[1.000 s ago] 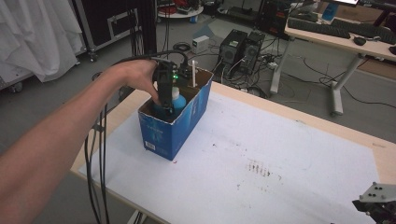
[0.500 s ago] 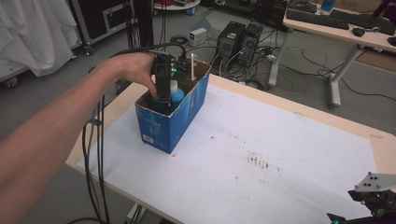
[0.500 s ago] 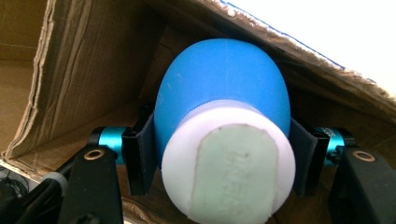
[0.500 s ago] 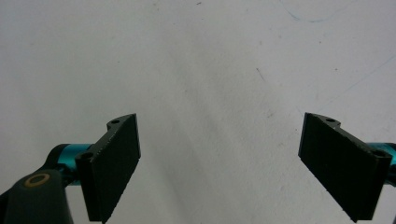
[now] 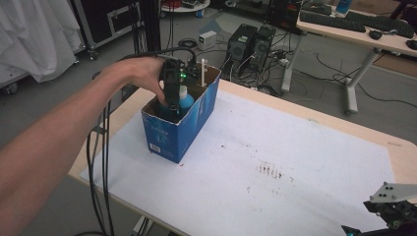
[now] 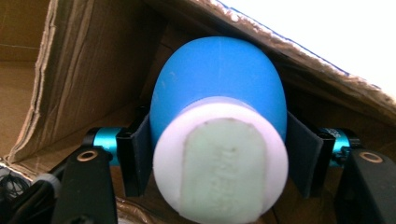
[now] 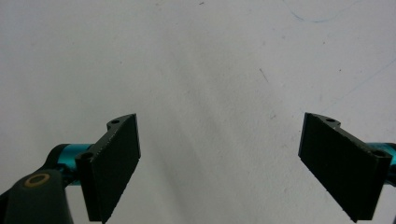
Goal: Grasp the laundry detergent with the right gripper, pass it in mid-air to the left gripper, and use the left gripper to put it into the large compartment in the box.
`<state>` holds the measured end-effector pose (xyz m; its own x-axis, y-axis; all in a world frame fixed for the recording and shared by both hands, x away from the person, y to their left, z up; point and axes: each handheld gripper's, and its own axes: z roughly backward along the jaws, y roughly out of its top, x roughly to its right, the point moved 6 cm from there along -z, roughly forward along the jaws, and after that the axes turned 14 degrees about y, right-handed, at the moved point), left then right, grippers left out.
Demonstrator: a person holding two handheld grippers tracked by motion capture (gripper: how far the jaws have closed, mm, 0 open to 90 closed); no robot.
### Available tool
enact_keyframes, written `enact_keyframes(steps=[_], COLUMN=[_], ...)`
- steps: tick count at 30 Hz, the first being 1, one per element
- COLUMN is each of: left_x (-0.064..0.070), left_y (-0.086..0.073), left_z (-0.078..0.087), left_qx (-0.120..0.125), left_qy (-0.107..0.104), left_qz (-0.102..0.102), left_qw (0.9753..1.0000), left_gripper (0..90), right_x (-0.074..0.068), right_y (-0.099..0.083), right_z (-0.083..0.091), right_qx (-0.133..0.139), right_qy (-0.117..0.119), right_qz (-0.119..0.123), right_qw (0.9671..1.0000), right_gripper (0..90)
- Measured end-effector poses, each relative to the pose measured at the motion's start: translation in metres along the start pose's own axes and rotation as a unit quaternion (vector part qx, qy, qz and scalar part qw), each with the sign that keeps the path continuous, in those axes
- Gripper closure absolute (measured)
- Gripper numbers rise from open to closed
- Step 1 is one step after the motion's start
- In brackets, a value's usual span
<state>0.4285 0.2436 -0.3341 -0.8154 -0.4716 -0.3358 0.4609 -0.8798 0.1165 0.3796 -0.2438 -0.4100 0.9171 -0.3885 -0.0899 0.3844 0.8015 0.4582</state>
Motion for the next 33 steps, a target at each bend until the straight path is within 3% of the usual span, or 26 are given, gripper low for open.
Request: enact_keyframes(steps=[8,20,21,30,33], left_x=[-0.004,-0.014,-0.016,-0.019,-0.019], left_y=[0.002,0.001,0.004,0.011,0.022], left_z=[0.003,0.019,0.03,0.05,0.064], left_qx=[-0.001,-0.006,0.002,0.008,0.02], left_qy=[0.012,0.025,0.032,0.047,0.053], left_qz=[0.011,0.015,0.015,0.004,-0.004], left_qw=[0.9999,0.9996,0.9994,0.9989,0.9984], left_gripper=[26.4,25.8,25.7,25.7,25.7], right_x=[0.0,0.0,0.0,-0.001,-0.001], right_y=[-0.002,-0.004,-0.004,-0.003,-0.003], right_z=[0.001,0.001,0.002,0.004,0.004], right_qx=[0.002,0.001,0.003,0.004,0.003], right_qy=[-0.001,-0.002,-0.003,-0.005,-0.006], right_qz=[0.0,-0.001,-0.003,-0.001,0.0], right_qw=[1.0,1.0,1.0,1.0,1.0], right_gripper=[12.3,12.3,12.3,12.3,12.3])
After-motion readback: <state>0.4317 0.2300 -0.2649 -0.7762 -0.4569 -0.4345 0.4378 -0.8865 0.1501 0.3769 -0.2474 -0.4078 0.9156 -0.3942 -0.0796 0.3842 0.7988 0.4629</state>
